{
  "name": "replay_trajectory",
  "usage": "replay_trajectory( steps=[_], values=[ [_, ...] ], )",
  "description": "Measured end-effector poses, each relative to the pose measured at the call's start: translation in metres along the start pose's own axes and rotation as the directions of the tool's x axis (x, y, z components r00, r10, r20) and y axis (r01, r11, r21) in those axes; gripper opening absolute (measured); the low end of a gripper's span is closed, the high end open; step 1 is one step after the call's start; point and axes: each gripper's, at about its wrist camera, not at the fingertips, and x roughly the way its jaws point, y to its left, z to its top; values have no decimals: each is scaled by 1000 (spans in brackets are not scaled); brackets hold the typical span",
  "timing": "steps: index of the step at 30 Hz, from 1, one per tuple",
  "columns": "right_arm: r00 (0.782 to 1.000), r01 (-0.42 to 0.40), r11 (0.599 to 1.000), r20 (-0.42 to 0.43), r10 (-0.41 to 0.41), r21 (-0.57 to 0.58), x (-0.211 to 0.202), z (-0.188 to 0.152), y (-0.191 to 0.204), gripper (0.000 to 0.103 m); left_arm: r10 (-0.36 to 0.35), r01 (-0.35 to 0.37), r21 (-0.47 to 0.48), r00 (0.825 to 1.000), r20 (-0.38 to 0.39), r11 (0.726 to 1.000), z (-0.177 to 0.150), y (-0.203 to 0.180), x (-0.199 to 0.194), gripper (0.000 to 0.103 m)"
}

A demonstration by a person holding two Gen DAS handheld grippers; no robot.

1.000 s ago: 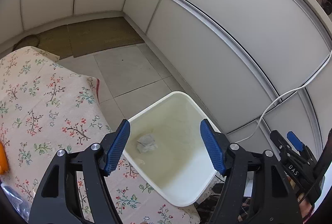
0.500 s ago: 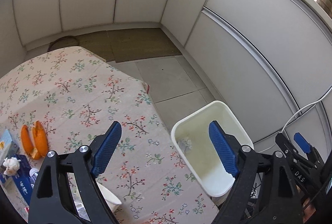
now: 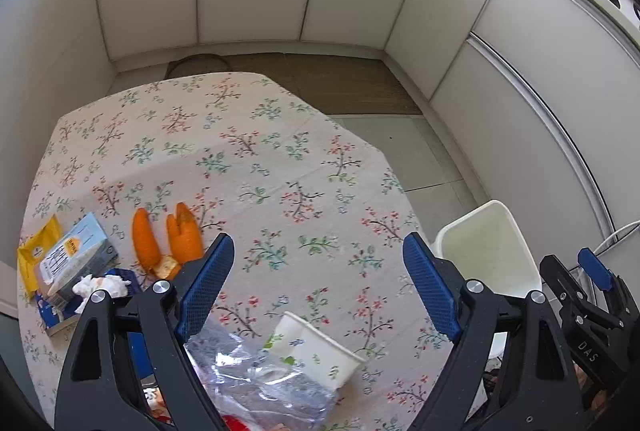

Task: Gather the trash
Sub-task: 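Move both open tools back over the table toward the remaining trash, then grasp the crumpled tissue with the left tool while the right tool grasps an orange peel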

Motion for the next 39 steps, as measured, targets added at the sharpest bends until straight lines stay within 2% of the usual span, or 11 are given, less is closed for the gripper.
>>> replay_trajectory(
  steps=[7,14,20,23,26,29,32,35,37,39],
  values=[
    [997,-70,994,-25,68,-83,4,-6,58,91,66,-67,-86,998,-14,994,-6,60,-12,83],
    [991,-126,979,-57,118,-161,8,-17,106,91,130,-135,-165,991,-39,977,-16,120,-25,83],
    [987,-149,965,-83,134,-215,12,-27,134,91,183,-192,-238,981,-59,952,-18,172,-31,83],
    [986,-156,959,-87,139,-238,13,-30,142,91,217,-231,-242,972,-84,942,-17,193,-26,83],
    [986,-162,952,-92,143,-259,14,-33,147,91,228,-249,-222,967,-117,943,-18,204,-19,83],
    [985,-162,950,-101,140,-267,17,-33,150,91,164,-187,-185,978,-132,965,-21,195,-12,83],
    [984,-165,951,-112,140,-262,20,-33,150,91,161,-174,-78,976,-148,982,-24,171,-2,83],
    [983,-167,950,-119,140,-265,22,-32,149,91,200,-195,51,967,-160,980,-30,149,13,82],
    [982,-171,947,-125,141,-271,22,-33,149,91,222,-204,110,959,-176,973,-34,140,22,66],
    [981,-176,945,-132,145,-274,23,-33,148,91,237,-211,143,951,-197,967,-38,136,31,62]
  ],
)
